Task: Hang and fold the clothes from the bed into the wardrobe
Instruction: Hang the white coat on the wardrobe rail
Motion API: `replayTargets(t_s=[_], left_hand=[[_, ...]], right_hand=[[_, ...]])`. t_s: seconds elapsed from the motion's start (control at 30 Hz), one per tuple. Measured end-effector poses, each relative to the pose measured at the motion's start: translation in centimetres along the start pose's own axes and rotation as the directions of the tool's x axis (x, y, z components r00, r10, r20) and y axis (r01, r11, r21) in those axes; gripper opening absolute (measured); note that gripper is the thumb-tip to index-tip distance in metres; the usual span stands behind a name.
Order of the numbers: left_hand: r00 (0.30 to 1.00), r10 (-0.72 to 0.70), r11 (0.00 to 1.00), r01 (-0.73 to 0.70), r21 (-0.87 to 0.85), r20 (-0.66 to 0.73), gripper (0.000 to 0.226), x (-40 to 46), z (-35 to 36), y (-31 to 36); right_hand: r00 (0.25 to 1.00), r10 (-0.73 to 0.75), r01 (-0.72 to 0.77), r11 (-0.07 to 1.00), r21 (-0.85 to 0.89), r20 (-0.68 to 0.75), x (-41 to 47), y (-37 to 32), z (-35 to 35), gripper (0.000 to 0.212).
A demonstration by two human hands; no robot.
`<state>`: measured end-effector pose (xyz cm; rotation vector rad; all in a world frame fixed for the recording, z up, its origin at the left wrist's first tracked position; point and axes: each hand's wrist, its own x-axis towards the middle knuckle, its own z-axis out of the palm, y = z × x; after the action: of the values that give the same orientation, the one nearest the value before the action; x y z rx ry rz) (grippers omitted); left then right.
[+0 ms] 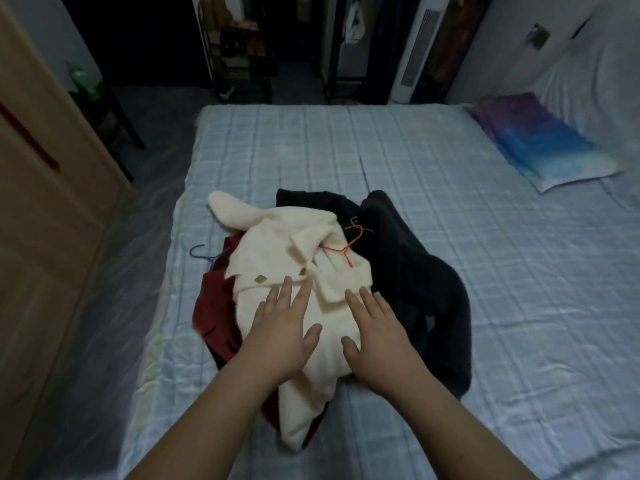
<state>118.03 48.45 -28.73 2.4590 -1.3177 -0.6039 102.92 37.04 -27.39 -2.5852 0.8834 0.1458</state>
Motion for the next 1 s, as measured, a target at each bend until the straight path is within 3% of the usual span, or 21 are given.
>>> replayTargets(t_s=[0.23, 0.5, 0.57, 0.7, 0.87, 1.0], left_hand=[[0.999, 0.041, 0.999, -0.041, 0.019, 0.027, 0.079, 7.8, 1.9, 0.7], [0.998, 0.043, 0.998, -0.045, 0.053, 0.038, 0.079, 19.7, 5.9, 1.9], [0.997, 0.046, 0.998, -0.049, 0.04, 0.059, 0.078, 22.4, 7.4, 2.2], [0.99, 0.027, 0.999, -0.033, 0.038, 0.138, 0.083, 24.9, 9.9, 2.4], [0.999, -0.003, 0.995, 0.009, -0.097, 0.053, 0.079, 25.3, 10.2, 1.5], [1.0, 0.01, 0.991, -0.007, -0.132, 0.02, 0.081, 24.7, 9.5, 0.6]], right_hand=[[0.996, 0.076, -0.079, 0.994, 0.071, 0.037, 6.7, 4.7, -0.3, 0.076], [0.988, 0.153, -0.148, 0.922, 0.358, 0.015, 19.0, 11.4, 0.9, 0.067], [0.966, 0.26, -0.229, 0.817, 0.53, 0.016, 22.2, 12.8, 1.8, 0.062], [0.86, 0.482, -0.42, 0.481, 0.769, 0.168, 28.1, 14.0, 4.5, 0.049], [0.788, 0.5, -0.396, -0.032, 0.918, 0.358, 32.0, 14.2, 6.1, 0.019], [0.788, 0.504, -0.348, -0.109, 0.931, 0.353, 31.7, 14.4, 6.1, 0.015]])
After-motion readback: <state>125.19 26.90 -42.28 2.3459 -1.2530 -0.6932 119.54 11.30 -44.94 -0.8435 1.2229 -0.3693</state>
